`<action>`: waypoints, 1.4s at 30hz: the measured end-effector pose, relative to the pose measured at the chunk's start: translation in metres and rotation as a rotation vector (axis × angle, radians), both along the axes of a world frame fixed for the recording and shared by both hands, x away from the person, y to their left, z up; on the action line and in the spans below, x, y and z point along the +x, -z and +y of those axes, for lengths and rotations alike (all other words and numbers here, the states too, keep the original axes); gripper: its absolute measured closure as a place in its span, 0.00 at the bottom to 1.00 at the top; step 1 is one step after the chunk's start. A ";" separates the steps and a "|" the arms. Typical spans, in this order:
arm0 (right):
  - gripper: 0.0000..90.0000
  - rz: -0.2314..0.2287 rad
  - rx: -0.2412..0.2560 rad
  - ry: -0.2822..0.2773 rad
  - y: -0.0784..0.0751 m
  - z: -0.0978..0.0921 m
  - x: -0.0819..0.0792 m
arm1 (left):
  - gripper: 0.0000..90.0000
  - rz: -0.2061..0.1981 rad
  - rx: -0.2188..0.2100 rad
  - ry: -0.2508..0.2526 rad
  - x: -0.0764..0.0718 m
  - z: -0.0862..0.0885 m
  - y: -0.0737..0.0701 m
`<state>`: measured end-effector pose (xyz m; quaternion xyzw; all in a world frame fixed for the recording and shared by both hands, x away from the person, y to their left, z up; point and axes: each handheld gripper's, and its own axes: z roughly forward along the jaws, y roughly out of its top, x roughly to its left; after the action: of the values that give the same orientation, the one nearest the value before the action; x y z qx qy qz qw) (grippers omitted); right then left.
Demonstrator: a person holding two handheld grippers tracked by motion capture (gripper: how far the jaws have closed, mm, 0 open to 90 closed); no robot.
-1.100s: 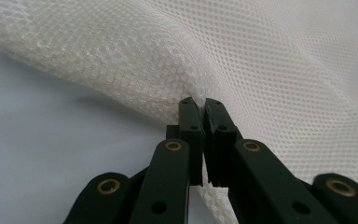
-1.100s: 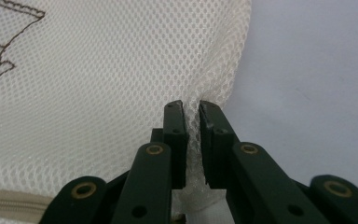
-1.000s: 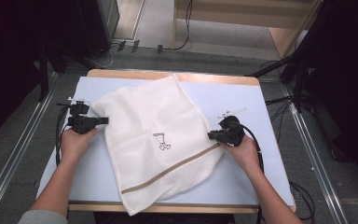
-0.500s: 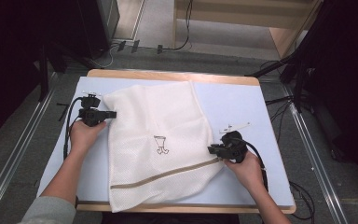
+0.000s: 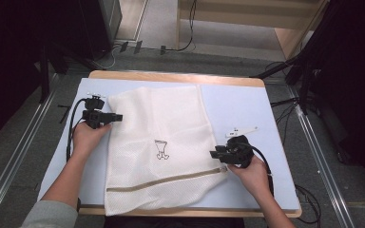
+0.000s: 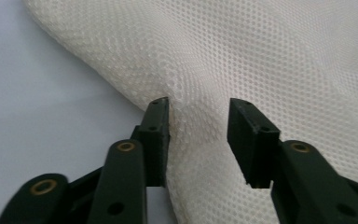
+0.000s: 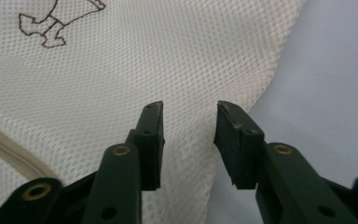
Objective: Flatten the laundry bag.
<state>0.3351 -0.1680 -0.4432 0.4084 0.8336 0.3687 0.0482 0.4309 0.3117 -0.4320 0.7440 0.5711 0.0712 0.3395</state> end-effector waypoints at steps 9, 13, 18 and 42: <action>0.62 -0.031 -0.002 0.030 0.005 -0.006 0.017 | 0.59 -0.014 -0.008 0.033 -0.029 0.006 -0.015; 0.62 -0.026 0.017 0.050 0.006 -0.010 0.024 | 0.57 -0.020 0.002 0.039 -0.044 0.007 -0.020; 0.62 -0.011 0.024 0.063 0.010 -0.009 0.036 | 0.57 -0.018 -0.007 0.028 -0.064 0.009 -0.020; 0.68 0.026 -0.023 0.066 0.025 0.010 0.057 | 0.65 0.093 0.031 0.048 -0.104 -0.006 0.011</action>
<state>0.3919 -0.1580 -0.4677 0.4401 0.8244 0.3519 0.0542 0.3265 0.3054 -0.4433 0.7653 0.5670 0.0372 0.3024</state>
